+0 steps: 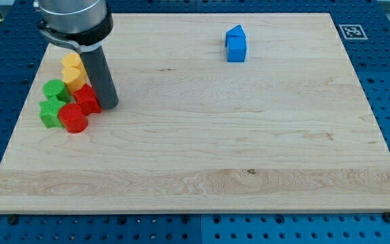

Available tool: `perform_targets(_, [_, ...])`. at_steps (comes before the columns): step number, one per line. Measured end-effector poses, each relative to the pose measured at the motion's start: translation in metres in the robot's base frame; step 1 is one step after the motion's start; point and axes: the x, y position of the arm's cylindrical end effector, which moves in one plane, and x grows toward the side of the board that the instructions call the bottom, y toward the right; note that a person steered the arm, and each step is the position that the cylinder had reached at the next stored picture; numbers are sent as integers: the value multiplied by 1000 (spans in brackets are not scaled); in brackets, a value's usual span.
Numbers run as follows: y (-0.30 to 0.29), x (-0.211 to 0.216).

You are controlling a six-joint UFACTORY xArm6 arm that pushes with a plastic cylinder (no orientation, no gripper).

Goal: Slide the blue cube to the left and down

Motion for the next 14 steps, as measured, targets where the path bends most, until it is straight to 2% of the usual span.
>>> perform_targets(1, [63, -3])
perform_targets(3, [251, -9])
perform_targets(4, [287, -35])
perform_targets(5, [289, -72])
perform_targets(7, [285, -119])
perform_targets(8, [282, -120])
perform_targets(10, [211, -124])
perform_targets(12, [165, -173])
perform_targets(14, [110, -177])
